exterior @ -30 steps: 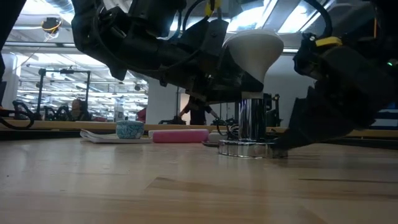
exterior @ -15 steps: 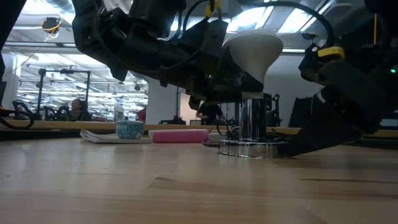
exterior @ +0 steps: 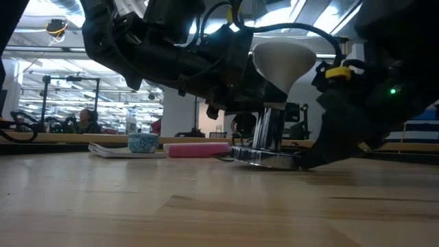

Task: Screw lightbulb
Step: Insert the white lightbulb into the silver desk lamp

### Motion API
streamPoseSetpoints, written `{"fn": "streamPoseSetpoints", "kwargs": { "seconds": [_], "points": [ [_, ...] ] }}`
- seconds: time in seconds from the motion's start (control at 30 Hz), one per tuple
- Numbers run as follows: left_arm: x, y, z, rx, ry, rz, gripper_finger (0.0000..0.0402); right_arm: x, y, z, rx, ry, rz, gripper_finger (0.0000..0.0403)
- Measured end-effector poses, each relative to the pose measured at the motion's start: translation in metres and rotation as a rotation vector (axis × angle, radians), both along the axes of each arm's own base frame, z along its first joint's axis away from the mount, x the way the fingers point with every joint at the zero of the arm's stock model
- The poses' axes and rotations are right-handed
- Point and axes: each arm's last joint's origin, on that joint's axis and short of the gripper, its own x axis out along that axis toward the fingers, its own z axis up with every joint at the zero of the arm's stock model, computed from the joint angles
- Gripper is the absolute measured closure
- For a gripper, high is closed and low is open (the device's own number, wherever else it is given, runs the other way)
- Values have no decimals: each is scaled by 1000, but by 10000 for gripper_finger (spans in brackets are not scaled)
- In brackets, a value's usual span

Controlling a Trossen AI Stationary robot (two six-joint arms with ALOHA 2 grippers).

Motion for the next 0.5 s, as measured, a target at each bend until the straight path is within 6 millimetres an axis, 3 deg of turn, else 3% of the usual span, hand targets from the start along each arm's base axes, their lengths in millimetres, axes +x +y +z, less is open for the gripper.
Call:
{"fn": "streamPoseSetpoints", "kwargs": {
  "seconds": [0.33,0.5],
  "points": [
    [1,-2,-1,-37,10,-55,251,1,-13,1,-130,-27,-111,402],
    [1,1,-1,-22,21,-33,251,0,-13,5,-143,8,-69,402]
  ]
}}
